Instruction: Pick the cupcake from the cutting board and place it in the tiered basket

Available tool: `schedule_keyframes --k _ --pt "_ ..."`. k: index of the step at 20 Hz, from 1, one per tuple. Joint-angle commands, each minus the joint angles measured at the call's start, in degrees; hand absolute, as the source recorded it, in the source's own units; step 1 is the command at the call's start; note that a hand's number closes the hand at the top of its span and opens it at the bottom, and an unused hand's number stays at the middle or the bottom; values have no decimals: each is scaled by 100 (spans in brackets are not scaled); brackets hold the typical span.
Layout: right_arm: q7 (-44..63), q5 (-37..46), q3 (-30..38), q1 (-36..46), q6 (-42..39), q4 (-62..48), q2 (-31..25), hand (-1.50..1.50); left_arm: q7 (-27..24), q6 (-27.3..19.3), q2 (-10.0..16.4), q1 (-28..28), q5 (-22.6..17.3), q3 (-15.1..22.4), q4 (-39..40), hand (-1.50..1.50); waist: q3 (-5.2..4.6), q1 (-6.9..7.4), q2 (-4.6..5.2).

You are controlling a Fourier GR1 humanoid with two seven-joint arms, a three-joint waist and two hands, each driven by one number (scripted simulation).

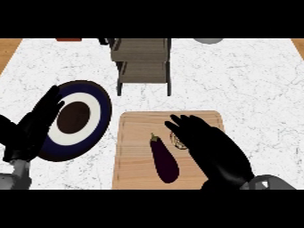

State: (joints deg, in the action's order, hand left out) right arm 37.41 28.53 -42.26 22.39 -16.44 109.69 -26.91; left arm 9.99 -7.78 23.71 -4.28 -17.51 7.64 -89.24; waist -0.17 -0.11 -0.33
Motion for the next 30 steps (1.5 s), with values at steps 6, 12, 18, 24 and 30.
schedule_keyframes --k 6,12,18,24,30 --pt "831 1077 -257 -304 -146 -501 1072 -150 -19 451 -81 -99 29 -366 285 0 16 12 31" --pt "160 1437 72 -656 -94 -1037 893 -150 26 435 -301 137 271 -357 -25 0 17 14 29" --pt "-235 2376 22 -880 559 -1721 1429 -150 156 576 -380 146 431 -577 -174 0 17 18 27" --pt "-983 2927 401 -759 1111 -2549 1610 -150 307 712 -505 237 502 -701 -340 0 18 26 28" --pt "-1307 2886 925 -323 591 -3341 1884 -150 24 644 -826 -282 901 -684 433 0 16 21 39"
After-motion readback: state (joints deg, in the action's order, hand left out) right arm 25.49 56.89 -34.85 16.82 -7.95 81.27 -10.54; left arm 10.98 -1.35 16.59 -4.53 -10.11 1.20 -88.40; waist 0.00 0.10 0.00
